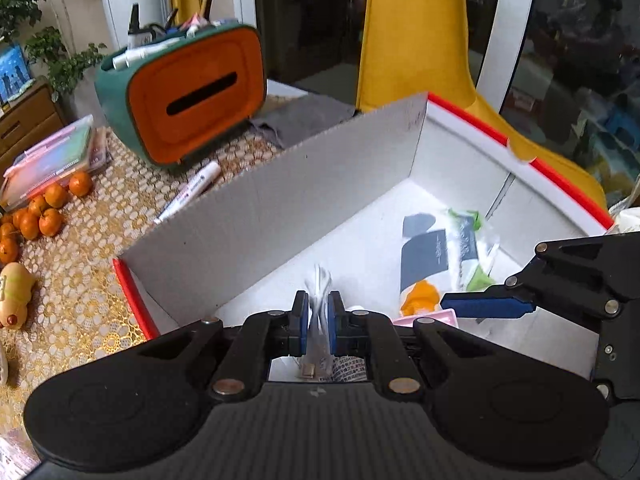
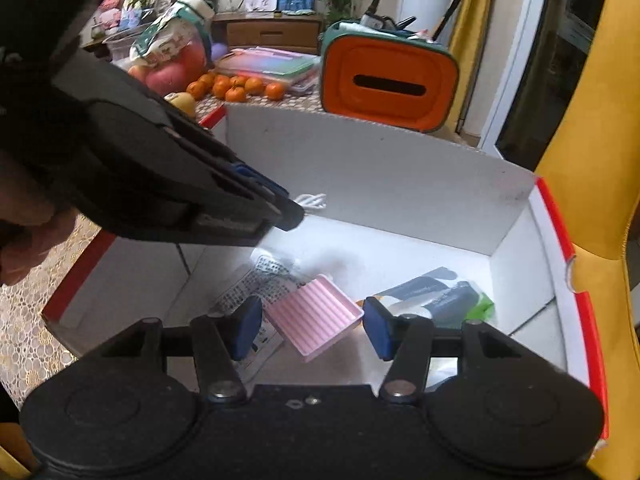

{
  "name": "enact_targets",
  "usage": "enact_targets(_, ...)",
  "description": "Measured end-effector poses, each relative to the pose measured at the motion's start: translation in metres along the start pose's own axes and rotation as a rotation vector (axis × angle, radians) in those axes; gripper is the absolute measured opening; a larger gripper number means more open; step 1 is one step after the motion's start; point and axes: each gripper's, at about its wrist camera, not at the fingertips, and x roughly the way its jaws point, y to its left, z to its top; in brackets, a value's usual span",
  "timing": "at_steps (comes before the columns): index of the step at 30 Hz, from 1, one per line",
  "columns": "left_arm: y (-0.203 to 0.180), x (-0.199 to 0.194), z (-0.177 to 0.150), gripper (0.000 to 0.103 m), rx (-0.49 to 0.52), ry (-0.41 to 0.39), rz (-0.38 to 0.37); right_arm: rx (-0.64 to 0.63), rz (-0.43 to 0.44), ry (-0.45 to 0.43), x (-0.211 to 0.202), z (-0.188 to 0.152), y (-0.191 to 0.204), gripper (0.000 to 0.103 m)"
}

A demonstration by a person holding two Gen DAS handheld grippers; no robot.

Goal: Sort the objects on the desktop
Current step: 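Carry the white cable and pink box with both tools into the shoebox, then open both tools to drop the cable and pink box in the box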

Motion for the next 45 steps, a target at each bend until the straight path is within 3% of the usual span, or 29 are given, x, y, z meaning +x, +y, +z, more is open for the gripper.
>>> enact_targets(9, -0.002, 0.010, -0.006, 0.009, -0.008, 0.058, -0.034, 0.028, 0.009, 0.026, 0.009, -0.001, -0.003, 0.055)
enact_targets(14, -0.002, 0.005, -0.010, 0.009, -0.016, 0.046, -0.047, 0.033, 0.014, 0.018, 0.005, -0.001, -0.004, 0.057)
enact_targets(18, -0.002, -0.001, -0.014, 0.009, -0.019, 0.039, -0.047, 0.037, 0.020, -0.005, -0.002, -0.002, -0.004, 0.064)
enact_targets(45, 0.010, -0.083, -0.049, 0.009, -0.081, -0.086, -0.093, 0.084, 0.007, -0.136, -0.070, -0.005, 0.006, 0.075)
